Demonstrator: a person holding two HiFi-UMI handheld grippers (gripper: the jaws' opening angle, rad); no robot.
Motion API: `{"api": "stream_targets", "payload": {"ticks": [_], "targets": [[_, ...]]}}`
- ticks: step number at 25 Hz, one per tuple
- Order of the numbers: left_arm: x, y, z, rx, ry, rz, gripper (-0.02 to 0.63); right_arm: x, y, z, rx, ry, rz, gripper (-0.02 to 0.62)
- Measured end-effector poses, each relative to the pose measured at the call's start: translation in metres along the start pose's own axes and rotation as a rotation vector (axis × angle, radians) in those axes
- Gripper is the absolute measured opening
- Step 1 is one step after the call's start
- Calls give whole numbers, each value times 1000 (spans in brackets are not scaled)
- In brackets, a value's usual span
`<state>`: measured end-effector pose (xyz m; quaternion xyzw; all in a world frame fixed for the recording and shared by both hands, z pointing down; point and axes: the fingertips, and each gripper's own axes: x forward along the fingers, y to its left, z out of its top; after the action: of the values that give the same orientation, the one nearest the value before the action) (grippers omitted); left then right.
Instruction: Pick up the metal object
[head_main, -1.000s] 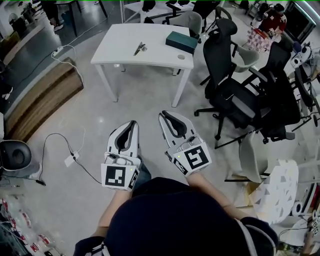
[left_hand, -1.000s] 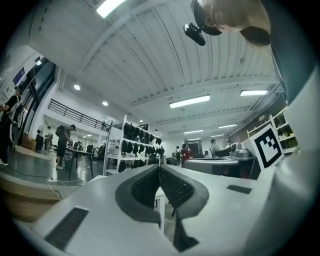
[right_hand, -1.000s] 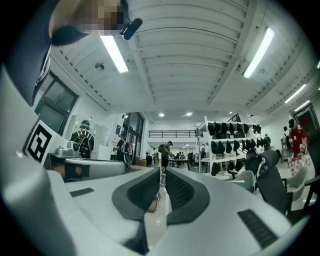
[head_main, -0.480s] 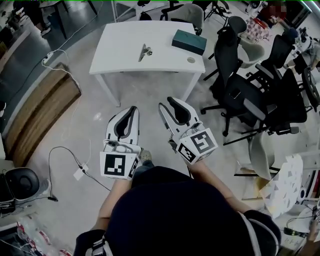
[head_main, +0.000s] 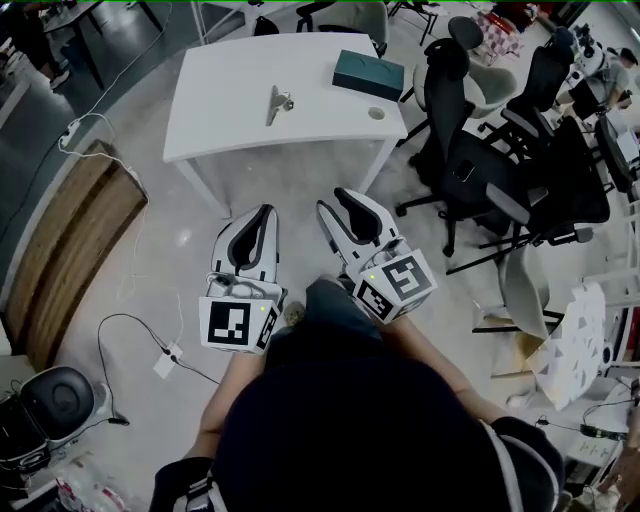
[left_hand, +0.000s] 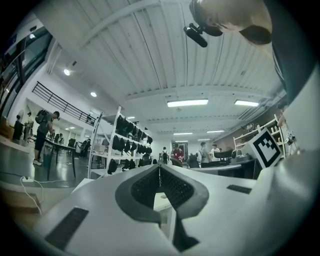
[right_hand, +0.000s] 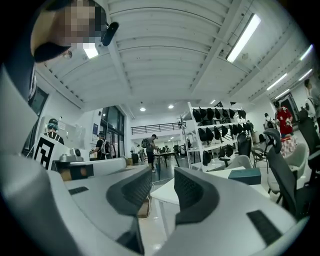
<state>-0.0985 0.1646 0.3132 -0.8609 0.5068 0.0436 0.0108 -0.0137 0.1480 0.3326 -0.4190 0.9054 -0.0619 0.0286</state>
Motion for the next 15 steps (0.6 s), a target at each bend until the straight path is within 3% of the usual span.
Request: {"api": "stream_targets", "payload": {"ticks": [8, 15], "targets": [[31, 41, -9, 21, 16, 27, 28, 58, -24, -3, 27, -11, 22, 129], [110, 99, -21, 31, 10, 25, 28, 144, -81, 4, 7, -20, 28, 128]]}}
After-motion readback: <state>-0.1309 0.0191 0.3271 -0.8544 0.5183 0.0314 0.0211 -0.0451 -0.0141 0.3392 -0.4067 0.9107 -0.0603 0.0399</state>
